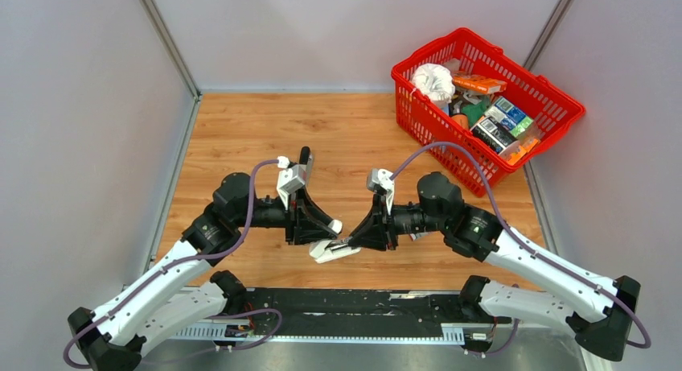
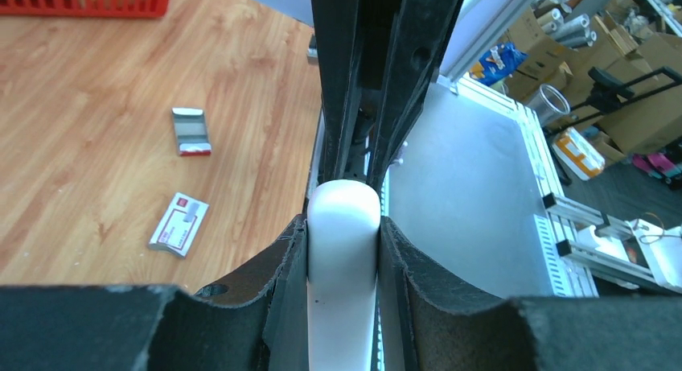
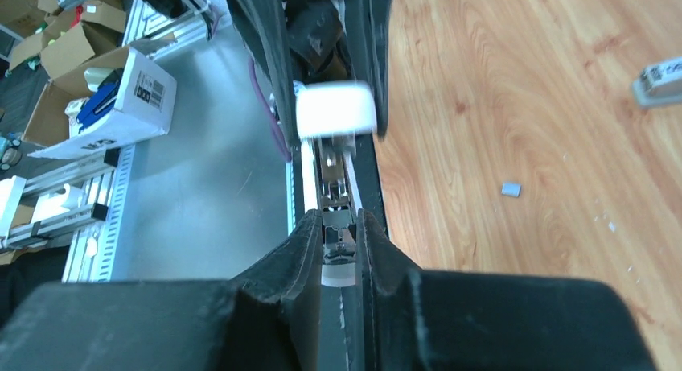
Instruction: Unload the staples from the stapler
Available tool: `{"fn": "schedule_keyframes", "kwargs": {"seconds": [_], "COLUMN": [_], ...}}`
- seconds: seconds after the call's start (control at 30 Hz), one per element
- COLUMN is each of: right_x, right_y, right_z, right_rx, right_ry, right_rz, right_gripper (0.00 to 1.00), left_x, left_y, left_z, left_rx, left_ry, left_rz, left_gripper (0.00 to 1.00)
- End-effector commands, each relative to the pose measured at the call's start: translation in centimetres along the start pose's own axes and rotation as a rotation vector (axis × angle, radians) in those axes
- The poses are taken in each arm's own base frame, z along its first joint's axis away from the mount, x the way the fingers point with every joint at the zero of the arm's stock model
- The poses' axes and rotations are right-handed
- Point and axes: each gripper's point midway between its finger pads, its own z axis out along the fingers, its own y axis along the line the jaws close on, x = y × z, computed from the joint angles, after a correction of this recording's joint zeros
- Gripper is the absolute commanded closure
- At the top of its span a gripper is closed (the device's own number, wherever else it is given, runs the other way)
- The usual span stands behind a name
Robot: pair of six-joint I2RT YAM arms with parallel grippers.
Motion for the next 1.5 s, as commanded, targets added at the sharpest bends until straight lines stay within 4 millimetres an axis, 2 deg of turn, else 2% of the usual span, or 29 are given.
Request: {"fn": "schedule_keyframes", "kwargs": {"seconds": [0.0,0.3,0.4,0.43,0.7,0.73,0.87,1.03,1.1,1.2,1.27,1.4,1.47], "right_x": [4.5,3.9,2.9,2.6,0.3,0.1,-0.7,-2.0,-2.8,-3.3,-3.4,-3.6,-3.5], "right_y": [0.5,0.4,0.3,0.2,-1.0,-1.2,-1.8,-2.4,-2.6,-3.9,-5.0,-6.5,-7.0], "right_z": [-0.4,-0.1,-0.1,-0.2,-1.3,-1.4,-2.0,-2.7,-2.8,-2.5,-2.1,-1.0,-0.3], "right_rx": [-0.009,-0.005,0.018,0.029,0.155,0.17,0.221,0.287,0.307,0.365,0.412,0.458,0.462], "right_ry": [0.138,0.121,0.105,0.098,0.063,0.061,0.048,0.021,-0.001,-0.027,-0.034,-0.046,-0.058], "right_rz": [0.103,0.097,0.088,0.083,0.044,0.043,0.017,0.002,0.001,0.018,0.035,0.071,0.09], "right_gripper": [0.96,0.92,0.85,0.78,0.52,0.5,0.43,0.41,0.42,0.55,0.73,1.0,1.0], "left_x": [-6.1,-5.9,-5.6,-5.5,-4.9,-4.1,-3.7,-2.9,-2.8,-2.8,-2.8,-2.9,-3.2], "left_y": [-1.7,-1.8,-1.5,-1.5,-0.3,0.1,0.8,2.3,2.9,3.5,3.9,5.1,5.8], "left_z": [-1.1,-0.7,-0.7,-0.6,-0.7,-0.7,-0.8,-0.8,-0.9,-0.9,-0.8,-0.9,-1.1], "left_rx": [-0.017,0.004,0.002,0.002,-0.057,-0.071,-0.106,-0.173,-0.204,-0.233,-0.25,-0.315,-0.355], "left_ry": [-0.19,-0.184,-0.178,-0.176,-0.159,-0.13,-0.115,-0.09,-0.089,-0.089,-0.089,-0.099,-0.12], "left_rz": [0.18,0.167,0.163,0.161,0.158,0.14,0.133,0.109,0.101,0.089,0.081,0.061,0.054], "left_gripper": [1.0,1.0,1.0,1.0,1.0,1.0,1.0,1.0,1.0,1.0,1.0,1.0,1.0]}}
